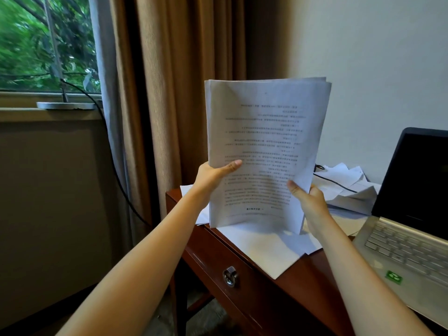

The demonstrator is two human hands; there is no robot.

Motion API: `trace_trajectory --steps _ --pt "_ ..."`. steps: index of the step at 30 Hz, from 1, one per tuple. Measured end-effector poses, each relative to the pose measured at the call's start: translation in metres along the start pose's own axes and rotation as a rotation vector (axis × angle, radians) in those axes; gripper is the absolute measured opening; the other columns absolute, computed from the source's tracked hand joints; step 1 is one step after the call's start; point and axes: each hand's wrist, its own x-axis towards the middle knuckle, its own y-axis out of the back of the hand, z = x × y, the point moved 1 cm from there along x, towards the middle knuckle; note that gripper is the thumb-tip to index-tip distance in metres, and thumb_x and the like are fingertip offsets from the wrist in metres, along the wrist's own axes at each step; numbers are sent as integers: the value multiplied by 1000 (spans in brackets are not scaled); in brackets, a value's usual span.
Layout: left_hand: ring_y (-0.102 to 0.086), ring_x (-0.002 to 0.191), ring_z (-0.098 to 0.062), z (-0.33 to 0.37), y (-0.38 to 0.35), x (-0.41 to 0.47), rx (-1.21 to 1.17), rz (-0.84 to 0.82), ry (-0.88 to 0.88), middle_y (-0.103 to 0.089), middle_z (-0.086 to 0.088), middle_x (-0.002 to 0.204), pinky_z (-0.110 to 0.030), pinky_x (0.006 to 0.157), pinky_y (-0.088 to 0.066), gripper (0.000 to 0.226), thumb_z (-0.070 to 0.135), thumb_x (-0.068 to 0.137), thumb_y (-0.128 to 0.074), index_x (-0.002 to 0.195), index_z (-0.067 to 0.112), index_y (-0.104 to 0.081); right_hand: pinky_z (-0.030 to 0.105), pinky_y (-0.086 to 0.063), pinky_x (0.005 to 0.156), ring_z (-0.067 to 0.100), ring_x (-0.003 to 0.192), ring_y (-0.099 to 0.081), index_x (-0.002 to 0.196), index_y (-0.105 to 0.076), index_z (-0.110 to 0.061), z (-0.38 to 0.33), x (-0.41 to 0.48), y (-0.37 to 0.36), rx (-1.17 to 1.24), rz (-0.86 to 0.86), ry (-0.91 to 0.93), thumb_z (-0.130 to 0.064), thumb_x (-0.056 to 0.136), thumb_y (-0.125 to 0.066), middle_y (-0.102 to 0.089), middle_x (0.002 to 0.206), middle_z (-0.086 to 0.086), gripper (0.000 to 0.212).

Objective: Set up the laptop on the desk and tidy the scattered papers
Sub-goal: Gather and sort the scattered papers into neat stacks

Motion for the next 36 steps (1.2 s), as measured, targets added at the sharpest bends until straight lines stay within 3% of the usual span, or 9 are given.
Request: trace_trajectory --steps 4,8,10,12,16,22,30,33,36 --pt "-64 90 -21 2 0 0 1 3 -47 -67 -1 94 -31 78 -54 32 22 71 -78 99 17 -64 34 -54 80 22 87 -64 105 -61 -13 -3 2 3 -34 11 20 -20 87 -63 -67 97 6 19" --pt "-64 87 -19 5 3 2 -42 -11 -85 -66 -2 94 -33 77 -55 48 35 56 -71 100 18 -62 24 -53 68 20 85 -66 110 -61 -9 -4 2 7 -33 6 -13 -24 84 -66 -69 96 4 31" --pt "-64 87 -19 4 3 3 -68 -50 -53 -66 -3 95 -34 77 -55 54 35 58 -70 107 14 -60 30 -53 80 21 94 -64 116 -60 -10 -2 2 8 -47 9 -20 -27 82 -67 -68 105 5 39" --pt "-65 88 -22 2 3 4 -64 -97 11 -67 -3 95 -36 78 -55 41 31 66 -70 104 17 -62 35 -50 91 22 102 -63 117 -58 -14 -1 1 7 -91 -13 -11 -32 79 -68 -68 109 2 43" --pt "-66 83 -18 4 4 3 -58 -106 63 -69 -1 91 -29 72 -57 7 20 86 -64 93 20 -64 24 -51 75 15 88 -62 113 -56 -14 -5 -1 1 -120 -2 38 -19 93 -55 -65 97 -1 21" --pt "-64 79 -13 9 7 5 90 -18 109 -65 3 89 -25 63 -54 19 26 91 -60 105 13 -61 29 -46 79 21 97 -57 119 -59 -3 -20 2 -1 -334 88 68 -16 94 -55 -61 106 7 28" --pt "-58 68 -17 -9 24 -1 61 98 412 -58 -5 82 -29 57 -49 31 10 91 -55 120 2 -51 19 -40 61 21 88 -54 98 -58 -5 -23 -5 26 -817 -185 -241 -13 93 -56 -61 92 5 9" --pt "-52 68 -20 -23 33 -2 91 158 496 -51 -9 82 -34 63 -47 41 7 90 -54 128 6 -37 27 -44 73 21 89 -56 109 -61 0 -17 0 28 -969 -268 -279 -15 93 -57 -64 104 12 23" --pt "-51 92 -26 -33 39 3 294 218 490 -51 -15 111 -35 73 -46 55 11 88 -57 138 3 -34 31 -44 83 21 92 -58 115 -60 -4 -12 9 27 -1078 -320 -319 -22 91 -60 -65 108 10 30"
